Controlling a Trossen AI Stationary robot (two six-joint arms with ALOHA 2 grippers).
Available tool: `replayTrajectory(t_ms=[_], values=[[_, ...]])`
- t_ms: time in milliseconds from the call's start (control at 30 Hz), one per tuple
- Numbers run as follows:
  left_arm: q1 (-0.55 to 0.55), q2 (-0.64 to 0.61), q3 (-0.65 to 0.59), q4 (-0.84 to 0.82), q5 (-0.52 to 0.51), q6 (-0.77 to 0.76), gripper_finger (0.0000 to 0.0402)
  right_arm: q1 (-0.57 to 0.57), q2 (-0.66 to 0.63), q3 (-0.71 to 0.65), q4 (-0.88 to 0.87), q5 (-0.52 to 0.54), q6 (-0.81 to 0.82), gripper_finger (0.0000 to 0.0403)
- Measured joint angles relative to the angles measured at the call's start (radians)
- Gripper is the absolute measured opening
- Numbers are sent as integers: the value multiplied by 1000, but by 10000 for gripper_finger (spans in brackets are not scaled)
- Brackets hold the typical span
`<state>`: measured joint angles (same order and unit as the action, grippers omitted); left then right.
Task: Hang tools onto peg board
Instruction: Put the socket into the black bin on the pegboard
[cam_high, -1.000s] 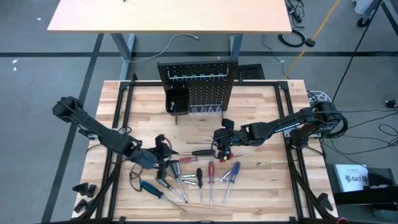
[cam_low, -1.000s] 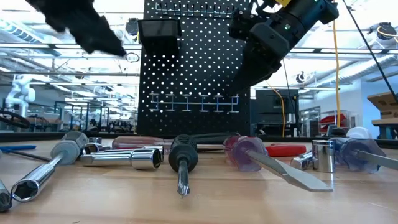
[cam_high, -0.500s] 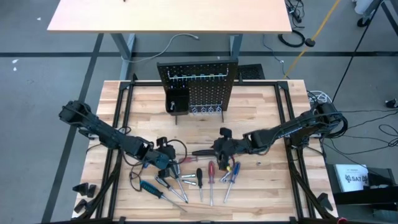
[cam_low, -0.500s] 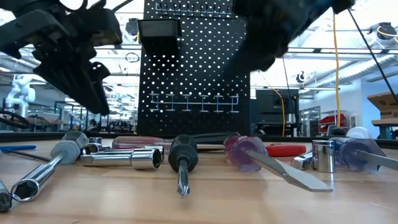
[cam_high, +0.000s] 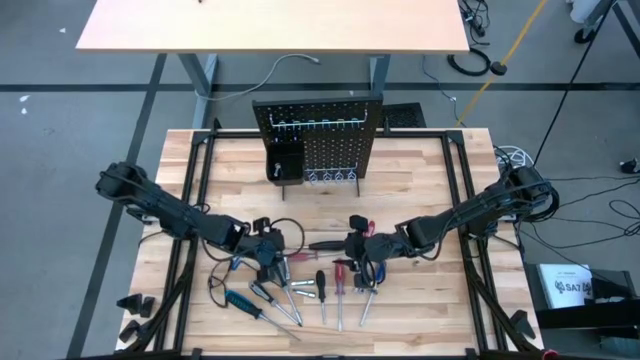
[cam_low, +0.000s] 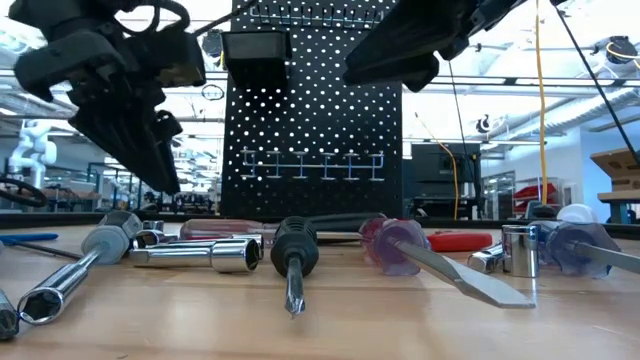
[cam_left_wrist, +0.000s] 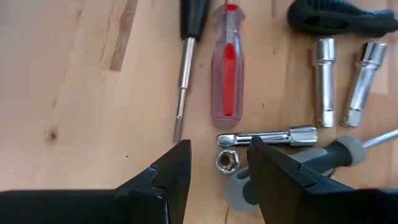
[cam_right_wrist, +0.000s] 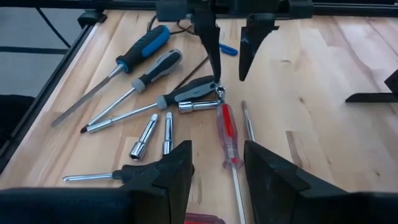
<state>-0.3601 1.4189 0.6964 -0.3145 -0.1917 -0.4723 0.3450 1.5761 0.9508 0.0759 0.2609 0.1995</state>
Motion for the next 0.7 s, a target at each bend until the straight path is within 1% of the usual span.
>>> replayTrajectory(t_ms=[167,400,567,700], values=[[1,48,0,2,-18,-20,160,0,0,0,4,0,1,137],[0,50,0,26,-18,-20,160,0,0,0,3,0,1,137],[-2,50,0,54,32,-46,160,0,0,0,-10,-1,1,137],[-4,56,1,77,36,-46,160,0,0,0,-16,-1,0,137]])
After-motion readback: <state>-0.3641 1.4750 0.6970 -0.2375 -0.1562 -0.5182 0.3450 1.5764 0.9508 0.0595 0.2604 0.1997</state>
